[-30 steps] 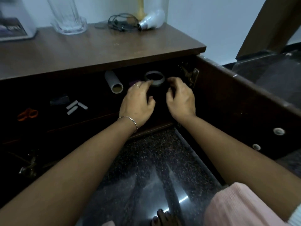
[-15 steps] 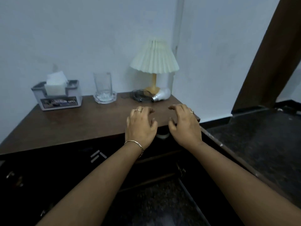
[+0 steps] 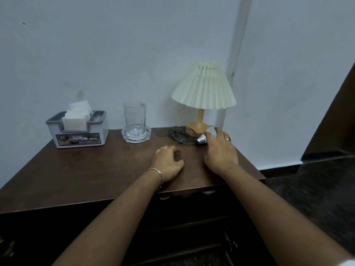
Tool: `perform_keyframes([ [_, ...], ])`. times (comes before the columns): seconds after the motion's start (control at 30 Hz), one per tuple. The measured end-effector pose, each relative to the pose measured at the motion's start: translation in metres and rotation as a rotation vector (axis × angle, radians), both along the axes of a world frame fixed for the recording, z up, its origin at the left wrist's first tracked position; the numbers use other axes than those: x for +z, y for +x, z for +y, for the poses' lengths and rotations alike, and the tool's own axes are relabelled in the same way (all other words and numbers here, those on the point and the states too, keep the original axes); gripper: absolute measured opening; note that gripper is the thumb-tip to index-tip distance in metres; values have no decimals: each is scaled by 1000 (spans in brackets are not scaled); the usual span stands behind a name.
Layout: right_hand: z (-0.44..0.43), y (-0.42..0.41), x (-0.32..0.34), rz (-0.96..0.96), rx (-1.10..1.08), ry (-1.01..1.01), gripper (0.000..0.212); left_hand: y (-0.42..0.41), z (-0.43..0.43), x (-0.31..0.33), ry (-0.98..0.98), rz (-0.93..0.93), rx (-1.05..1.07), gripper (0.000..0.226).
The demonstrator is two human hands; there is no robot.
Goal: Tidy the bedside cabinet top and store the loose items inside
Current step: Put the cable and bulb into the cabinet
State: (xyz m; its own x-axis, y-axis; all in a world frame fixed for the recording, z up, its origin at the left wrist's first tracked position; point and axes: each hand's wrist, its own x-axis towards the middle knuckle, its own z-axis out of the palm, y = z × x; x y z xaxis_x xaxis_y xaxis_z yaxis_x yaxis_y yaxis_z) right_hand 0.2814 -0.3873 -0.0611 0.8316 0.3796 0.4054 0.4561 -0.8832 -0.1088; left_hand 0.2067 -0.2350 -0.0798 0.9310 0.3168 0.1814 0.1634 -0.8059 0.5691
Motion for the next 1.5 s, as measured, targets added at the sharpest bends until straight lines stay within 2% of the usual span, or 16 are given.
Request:
perform_keyframes([
  [0.13,12,23,2,-174,60,-176,46,12,7,1,-82,-63,-5,35],
  [0.23,21,34,4,-275,65,-320,41,22,13,0,-124,-71,14,39],
  [0.47,21,45,3,-361,104,-539,28,34,19,-4,-74,-78,35,38],
  [0.63,15,51,0,-386,130,-573,23,43,22,-3,-34,-74,40,47],
  [0.73,11,52,-3,-441,180,-534,25,49,26,-3,71,-164,22,45],
  [0.83,6,51,-6,-522,167,-440,25,58,32,-3,269,-244,-60,52],
  [0.93,2,53,-11,-516,194,-269,31,71,36,-1,440,-157,-118,57],
  [1.07,-2,55,-14,-486,203,-164,32,82,38,0,626,-32,-63,40],
  [1.17,-3,54,-15,-464,211,-103,32,80,37,4,695,-16,7,30],
  [1.5,-5,20,-17,-405,212,135,26,42,35,10,793,10,9,23],
])
